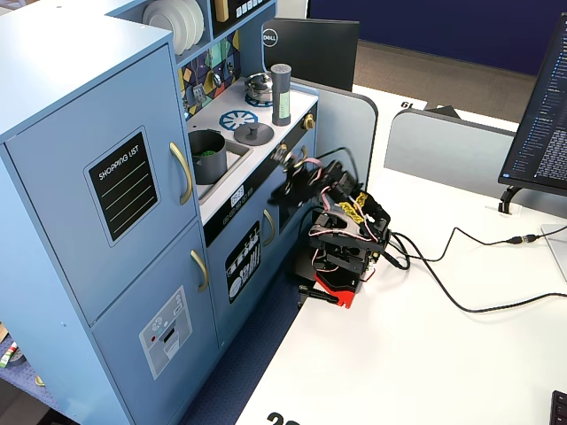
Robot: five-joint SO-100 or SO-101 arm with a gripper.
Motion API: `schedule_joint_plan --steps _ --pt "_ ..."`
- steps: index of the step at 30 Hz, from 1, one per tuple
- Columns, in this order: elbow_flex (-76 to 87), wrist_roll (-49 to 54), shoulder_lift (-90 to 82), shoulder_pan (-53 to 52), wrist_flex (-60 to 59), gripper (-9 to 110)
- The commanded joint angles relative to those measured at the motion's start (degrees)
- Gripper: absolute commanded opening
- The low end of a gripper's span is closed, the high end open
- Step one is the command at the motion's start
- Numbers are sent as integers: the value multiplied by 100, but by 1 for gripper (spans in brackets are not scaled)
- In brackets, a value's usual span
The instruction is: Put salt in the gray recipient
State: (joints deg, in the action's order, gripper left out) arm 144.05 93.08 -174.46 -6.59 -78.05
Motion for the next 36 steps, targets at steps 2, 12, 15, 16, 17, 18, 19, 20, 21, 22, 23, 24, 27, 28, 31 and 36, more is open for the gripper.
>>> schedule_joint_plan --steps 2,12,15,16,17,18,19,20,21,22,23,24,27,28,31,36 --pt "1670 -396 -114 264 967 0" --pt "3437 -598 -993 316 1011 0" --pt "3454 -738 -1002 343 712 0" --pt "3454 -773 -1002 343 624 0" --pt "3454 -773 -1002 343 510 0" --pt "3454 -756 -1002 343 387 0" --pt "3454 -729 -1002 352 264 0" --pt "3454 -773 -1002 360 237 0" --pt "3454 -800 -1002 352 237 0" --pt "3454 -782 -1002 334 237 0" --pt "3454 -729 -1002 334 237 0" --pt "3454 -694 -1002 343 229 1" --pt "3454 -519 -1002 352 202 1" --pt "3454 -527 -1002 360 202 2" --pt "3454 -527 -1002 378 202 2" --pt "3454 -527 -1002 378 202 3"
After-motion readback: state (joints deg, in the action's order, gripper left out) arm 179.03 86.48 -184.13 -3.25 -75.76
